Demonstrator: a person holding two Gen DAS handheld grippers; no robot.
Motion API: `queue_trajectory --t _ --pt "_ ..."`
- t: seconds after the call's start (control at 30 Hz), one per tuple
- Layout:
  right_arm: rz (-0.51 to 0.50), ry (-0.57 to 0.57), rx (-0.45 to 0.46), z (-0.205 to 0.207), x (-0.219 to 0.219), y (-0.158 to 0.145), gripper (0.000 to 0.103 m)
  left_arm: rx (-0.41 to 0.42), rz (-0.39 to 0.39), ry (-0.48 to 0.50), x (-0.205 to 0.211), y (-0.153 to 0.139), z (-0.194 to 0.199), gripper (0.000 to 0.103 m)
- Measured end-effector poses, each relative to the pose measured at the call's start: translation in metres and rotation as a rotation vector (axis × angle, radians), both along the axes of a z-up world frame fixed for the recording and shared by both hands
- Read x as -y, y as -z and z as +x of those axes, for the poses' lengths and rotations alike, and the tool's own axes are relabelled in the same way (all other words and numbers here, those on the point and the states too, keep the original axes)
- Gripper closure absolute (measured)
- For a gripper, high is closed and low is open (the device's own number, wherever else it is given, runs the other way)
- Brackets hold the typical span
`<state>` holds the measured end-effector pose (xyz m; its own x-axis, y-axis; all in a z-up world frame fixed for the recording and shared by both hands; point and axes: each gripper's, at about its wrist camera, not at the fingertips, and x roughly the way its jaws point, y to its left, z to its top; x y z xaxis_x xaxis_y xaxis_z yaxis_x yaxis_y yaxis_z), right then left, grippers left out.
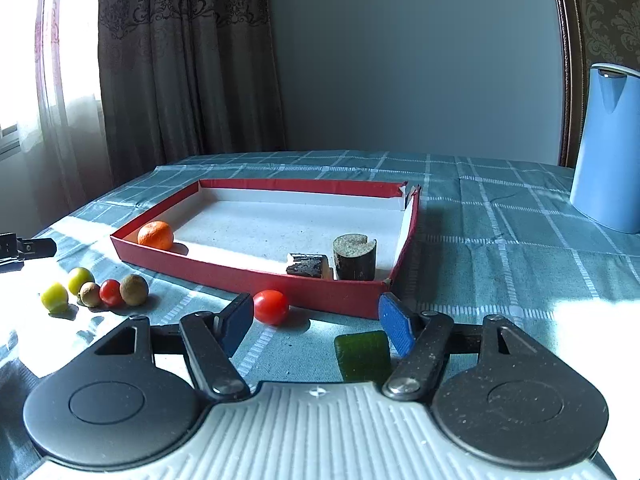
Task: Organize fruits
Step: 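Lower the left gripper onto the large green tomato and close it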
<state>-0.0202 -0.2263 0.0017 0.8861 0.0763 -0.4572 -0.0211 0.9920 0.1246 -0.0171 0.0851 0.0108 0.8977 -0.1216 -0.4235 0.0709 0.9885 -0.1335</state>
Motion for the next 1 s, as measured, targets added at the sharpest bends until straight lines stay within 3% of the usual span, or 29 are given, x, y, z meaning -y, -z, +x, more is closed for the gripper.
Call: queue_trajectory --t 0.07,0.2,0.3,0.4,0.57,0.77,0.9,1.0 --pt "0.009 0.01 0.007 -0.003 0.002 0.001 0.034 -0.004 0.074 -0.007 0.007 0.004 -0.006 0.0" --pt "0.053 0.021 0.013 -0.007 0.008 0.001 0.034 -0.006 0.156 -0.001 0.013 0.013 -0.015 0.003" --pt "0.069 0.025 0.023 -0.011 0.008 0.001 0.034 0.036 0.201 0.014 0.017 0.017 -0.023 0.003" --pt "0.079 0.04 0.031 -0.015 0.008 0.001 0.034 0.049 0.222 0.038 0.021 0.018 -0.025 0.005" --pt "0.119 0.047 0.041 -0.028 0.011 0.001 0.034 -0.004 0.244 0.074 0.03 0.021 -0.012 0.012" --pt "0.108 0.048 0.049 -0.042 0.008 0.002 0.034 -0.04 0.214 0.089 0.03 0.022 -0.003 0.023" --pt "0.099 0.037 0.055 -0.049 0.002 0.002 0.034 -0.054 0.209 0.121 0.035 0.024 -0.002 0.041" --pt "0.107 0.027 0.05 -0.049 0.0 0.002 0.034 -0.078 0.223 0.151 0.041 0.027 0.0 0.067"
